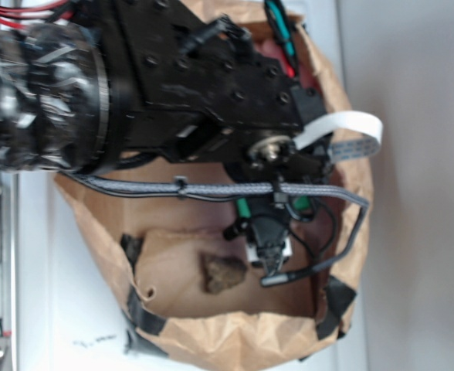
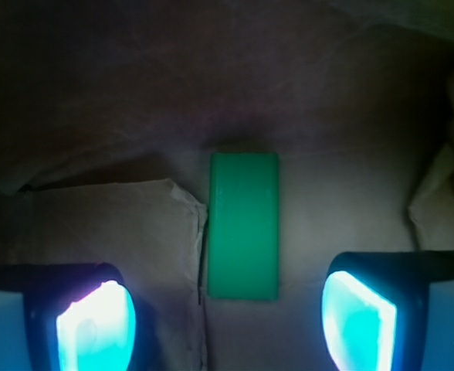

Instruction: Grab the green block.

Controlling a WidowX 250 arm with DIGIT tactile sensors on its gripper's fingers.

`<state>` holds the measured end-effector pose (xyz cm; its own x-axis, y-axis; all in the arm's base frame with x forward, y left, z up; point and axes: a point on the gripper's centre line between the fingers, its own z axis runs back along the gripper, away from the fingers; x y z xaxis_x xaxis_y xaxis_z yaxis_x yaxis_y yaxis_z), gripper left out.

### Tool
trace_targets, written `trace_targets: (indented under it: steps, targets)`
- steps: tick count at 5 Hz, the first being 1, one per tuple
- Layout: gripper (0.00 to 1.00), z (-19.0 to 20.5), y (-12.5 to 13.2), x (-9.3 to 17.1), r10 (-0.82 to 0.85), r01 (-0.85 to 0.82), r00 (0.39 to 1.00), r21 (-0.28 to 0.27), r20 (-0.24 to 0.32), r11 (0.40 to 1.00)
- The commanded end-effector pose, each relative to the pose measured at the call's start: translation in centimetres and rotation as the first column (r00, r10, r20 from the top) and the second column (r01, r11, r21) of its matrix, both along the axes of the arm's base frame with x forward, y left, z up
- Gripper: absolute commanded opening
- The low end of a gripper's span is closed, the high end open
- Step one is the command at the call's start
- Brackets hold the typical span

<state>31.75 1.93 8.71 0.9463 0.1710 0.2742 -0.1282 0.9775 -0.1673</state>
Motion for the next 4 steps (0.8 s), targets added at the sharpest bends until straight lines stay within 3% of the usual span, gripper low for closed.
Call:
trace_targets:
  steps: [1, 3, 4]
  targets:
    - [1.00, 1.4, -0.1, 2.3, 0.132, -0.131, 0.991, 0.005, -0.035, 0.991]
    - [1.00, 0.9, -0.3, 3.0, 0.208, -0.207, 0.977, 0.017, -0.052, 0.978]
    - [1.00, 0.1, -0.9, 3.0, 0.185, -0.185, 0.982, -0.002, -0.024, 0.983]
